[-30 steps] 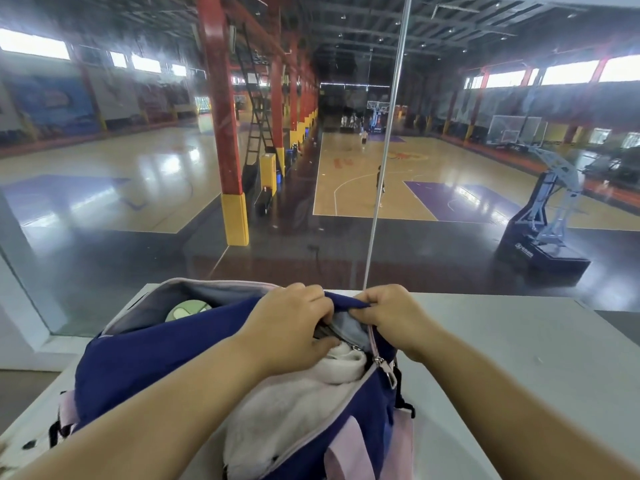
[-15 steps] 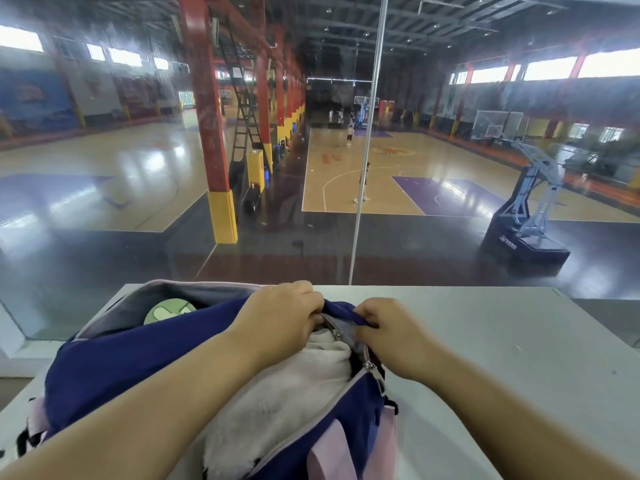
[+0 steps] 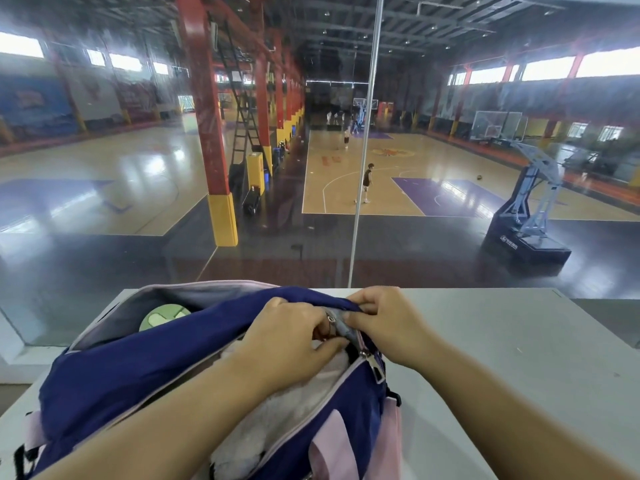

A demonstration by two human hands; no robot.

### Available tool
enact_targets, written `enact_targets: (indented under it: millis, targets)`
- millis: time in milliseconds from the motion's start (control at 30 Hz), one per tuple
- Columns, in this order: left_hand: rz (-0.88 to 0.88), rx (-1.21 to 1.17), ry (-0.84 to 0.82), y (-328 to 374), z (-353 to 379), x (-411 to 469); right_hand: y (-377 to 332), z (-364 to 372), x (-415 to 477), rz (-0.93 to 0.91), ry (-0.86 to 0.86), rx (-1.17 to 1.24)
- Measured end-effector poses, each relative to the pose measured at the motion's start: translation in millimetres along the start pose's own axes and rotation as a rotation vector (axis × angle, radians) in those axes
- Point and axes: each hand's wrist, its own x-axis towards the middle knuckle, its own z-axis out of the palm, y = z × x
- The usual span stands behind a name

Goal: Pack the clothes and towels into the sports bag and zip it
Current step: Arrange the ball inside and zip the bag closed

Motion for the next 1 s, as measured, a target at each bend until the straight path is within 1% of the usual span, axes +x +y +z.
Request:
enact_targets:
  millis: [167,367,467,533,600,733,900,1000]
  targets:
    - [-0.083,0.051,-0.087,2,2,11,1,-6,-7,-0.049,-0.056,-0.023]
    - [-0.059,0.054,-0.164,-3,-3,12,2,-7,-6,-0.064,-0.082,-0.065]
    - [-0.037,0.135,-0.174,-1,-6,11,2,-6,-8,-0.079,-0.073,-0.085]
    - [-0.02,0.138,-0.177,-3,-6,8,2,-4,-10,-0.134,-0.035,-0.19]
    - [0.0,0.127,-0.179,-4,-7,5,-1,-1,-14,-0.196,0.007,-0.385]
    - [-0.065,0.127,-0.179,-7,-13,-2,-5,2,-22,-0.24,0.054,-0.666]
    - [-0.184,0.184,-0.179,-21,-33,-20,-7,5,-32,-0.242,0.115,-0.827]
    - [-0.253,0.249,-0.16,-37,-46,-34,-6,6,-35,-0.243,0.155,-0.86]
